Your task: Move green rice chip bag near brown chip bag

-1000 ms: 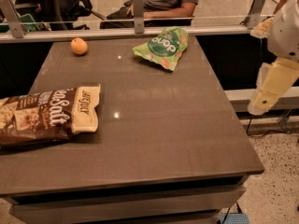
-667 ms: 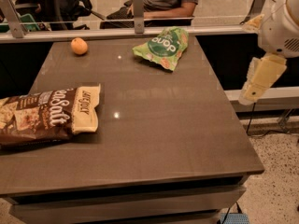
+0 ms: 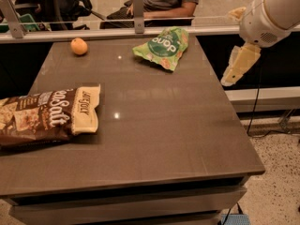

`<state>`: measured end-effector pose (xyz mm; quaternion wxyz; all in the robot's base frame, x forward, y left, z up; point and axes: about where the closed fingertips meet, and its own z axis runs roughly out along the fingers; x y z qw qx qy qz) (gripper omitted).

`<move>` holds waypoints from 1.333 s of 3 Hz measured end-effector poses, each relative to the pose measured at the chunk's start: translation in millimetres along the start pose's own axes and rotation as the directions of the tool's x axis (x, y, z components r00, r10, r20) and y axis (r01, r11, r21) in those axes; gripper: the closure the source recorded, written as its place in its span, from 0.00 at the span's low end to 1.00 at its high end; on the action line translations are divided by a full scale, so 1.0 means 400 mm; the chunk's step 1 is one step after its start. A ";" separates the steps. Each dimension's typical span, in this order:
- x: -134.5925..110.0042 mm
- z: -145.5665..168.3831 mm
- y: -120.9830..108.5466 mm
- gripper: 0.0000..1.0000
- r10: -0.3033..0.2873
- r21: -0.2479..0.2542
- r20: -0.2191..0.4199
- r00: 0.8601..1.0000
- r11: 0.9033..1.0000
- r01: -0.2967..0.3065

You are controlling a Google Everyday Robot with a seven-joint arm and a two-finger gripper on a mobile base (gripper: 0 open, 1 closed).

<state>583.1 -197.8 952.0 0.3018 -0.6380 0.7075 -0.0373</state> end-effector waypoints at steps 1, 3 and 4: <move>-0.032 0.053 -0.090 0.00 -0.017 0.037 0.086 0.996 0.999 0.014; -0.034 0.079 -0.111 0.00 -0.026 0.046 0.114 0.993 0.999 0.021; -0.059 0.152 -0.164 0.00 -0.072 0.059 0.168 0.983 0.996 0.063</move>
Offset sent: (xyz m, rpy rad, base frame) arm 0.0331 0.0112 0.0022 0.0546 -0.0439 0.0323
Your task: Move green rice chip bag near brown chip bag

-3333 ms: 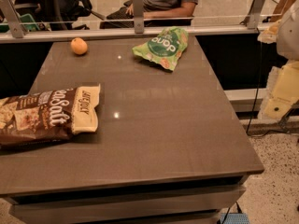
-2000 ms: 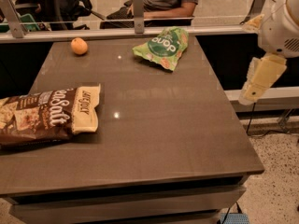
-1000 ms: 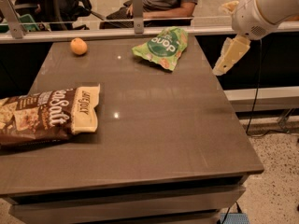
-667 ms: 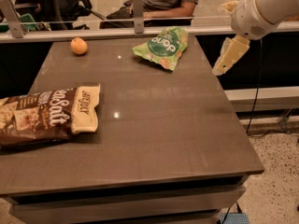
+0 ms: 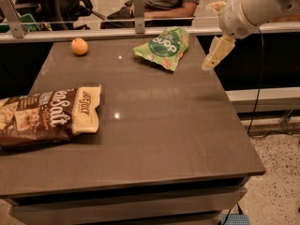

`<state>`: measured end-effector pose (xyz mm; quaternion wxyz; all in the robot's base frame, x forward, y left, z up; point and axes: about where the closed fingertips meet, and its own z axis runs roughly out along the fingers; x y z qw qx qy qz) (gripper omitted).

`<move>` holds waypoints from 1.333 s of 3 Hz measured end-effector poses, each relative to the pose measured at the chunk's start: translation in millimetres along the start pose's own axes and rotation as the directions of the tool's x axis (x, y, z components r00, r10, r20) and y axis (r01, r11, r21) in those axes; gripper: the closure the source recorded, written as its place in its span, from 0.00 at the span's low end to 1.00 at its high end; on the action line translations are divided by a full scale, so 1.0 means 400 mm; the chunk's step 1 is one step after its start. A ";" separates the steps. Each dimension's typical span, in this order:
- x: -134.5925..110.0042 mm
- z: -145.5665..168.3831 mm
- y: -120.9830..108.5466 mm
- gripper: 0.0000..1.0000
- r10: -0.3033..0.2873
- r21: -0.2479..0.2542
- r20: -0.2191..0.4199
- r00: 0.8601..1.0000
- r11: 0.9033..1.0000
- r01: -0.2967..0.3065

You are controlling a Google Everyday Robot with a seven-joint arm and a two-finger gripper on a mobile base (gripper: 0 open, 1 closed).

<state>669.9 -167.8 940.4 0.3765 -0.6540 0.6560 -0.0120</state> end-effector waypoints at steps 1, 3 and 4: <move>0.003 0.095 -0.047 0.00 -0.019 -0.016 0.032 0.999 1.000 0.020; 0.029 0.260 -0.108 0.00 -0.117 -0.099 0.035 0.993 0.988 0.120; 0.023 0.308 -0.124 0.00 -0.163 -0.131 0.041 0.986 0.977 0.167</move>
Offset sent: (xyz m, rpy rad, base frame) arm 0.1095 0.0311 -0.0619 -0.0626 0.0310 0.1740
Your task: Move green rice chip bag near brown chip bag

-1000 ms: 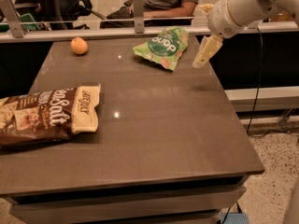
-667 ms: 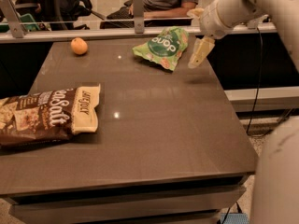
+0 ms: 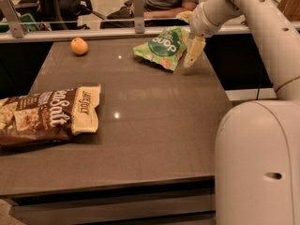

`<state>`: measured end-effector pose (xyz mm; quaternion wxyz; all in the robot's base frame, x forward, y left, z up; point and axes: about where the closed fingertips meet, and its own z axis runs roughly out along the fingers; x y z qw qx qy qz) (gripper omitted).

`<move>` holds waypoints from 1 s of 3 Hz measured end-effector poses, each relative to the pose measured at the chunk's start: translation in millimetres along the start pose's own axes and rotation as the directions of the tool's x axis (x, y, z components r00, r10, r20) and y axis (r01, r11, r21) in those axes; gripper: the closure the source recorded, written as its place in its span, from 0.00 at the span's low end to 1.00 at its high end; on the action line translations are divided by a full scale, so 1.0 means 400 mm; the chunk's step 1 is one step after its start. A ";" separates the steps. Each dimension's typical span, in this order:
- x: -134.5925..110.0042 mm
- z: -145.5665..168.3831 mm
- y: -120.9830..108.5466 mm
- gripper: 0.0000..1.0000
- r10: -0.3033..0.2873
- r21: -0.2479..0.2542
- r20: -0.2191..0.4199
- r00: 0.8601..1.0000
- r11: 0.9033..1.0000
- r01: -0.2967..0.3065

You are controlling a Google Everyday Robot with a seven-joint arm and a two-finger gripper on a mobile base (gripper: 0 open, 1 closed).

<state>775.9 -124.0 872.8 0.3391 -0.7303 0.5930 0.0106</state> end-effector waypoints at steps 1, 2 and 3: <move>-0.015 0.040 -0.019 0.00 -0.026 -0.015 0.018 0.999 1.000 0.026; -0.038 0.084 -0.021 0.00 -0.009 -0.037 0.042 0.999 0.999 0.010; -0.058 0.119 -0.018 0.16 0.011 -0.066 0.056 0.998 0.998 -0.008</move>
Offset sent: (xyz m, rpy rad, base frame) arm 0.0259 0.0441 -0.0175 0.0472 0.0662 0.0399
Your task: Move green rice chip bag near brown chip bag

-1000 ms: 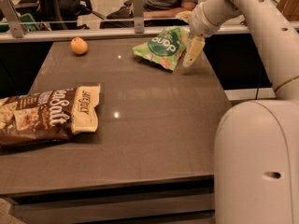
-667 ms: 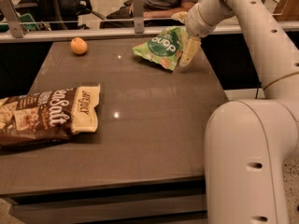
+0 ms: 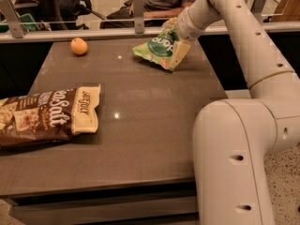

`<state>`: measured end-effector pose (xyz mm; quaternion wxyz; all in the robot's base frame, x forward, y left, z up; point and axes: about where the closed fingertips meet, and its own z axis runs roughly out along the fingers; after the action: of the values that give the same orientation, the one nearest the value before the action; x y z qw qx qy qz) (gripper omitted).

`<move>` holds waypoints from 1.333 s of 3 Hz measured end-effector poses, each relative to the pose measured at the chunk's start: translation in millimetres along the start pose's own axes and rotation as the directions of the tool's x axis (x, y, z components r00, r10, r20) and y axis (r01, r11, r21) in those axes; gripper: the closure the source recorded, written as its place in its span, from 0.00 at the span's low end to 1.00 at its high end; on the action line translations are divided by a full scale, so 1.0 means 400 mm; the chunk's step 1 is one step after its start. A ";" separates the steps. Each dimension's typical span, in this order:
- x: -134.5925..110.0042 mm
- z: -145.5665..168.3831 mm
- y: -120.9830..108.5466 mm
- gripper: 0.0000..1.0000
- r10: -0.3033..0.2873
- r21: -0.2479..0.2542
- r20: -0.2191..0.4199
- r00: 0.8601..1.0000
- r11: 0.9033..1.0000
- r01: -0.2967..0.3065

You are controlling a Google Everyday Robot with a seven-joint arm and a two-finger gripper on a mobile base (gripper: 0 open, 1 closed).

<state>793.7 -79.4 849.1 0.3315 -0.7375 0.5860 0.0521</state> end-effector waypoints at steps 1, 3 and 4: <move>-0.007 0.016 0.006 0.39 0.020 -0.021 0.012 1.000 1.000 -0.020; -0.008 -0.018 0.012 0.85 0.049 -0.025 0.014 0.999 0.999 -0.049; -0.020 -0.047 0.012 1.00 0.055 -0.016 0.030 0.998 0.998 -0.055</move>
Offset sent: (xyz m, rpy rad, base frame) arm -0.0027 -0.0094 0.0157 0.0150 0.0520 -0.0248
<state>781.1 -83.3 865.4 0.3332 -0.7227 0.6006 0.0767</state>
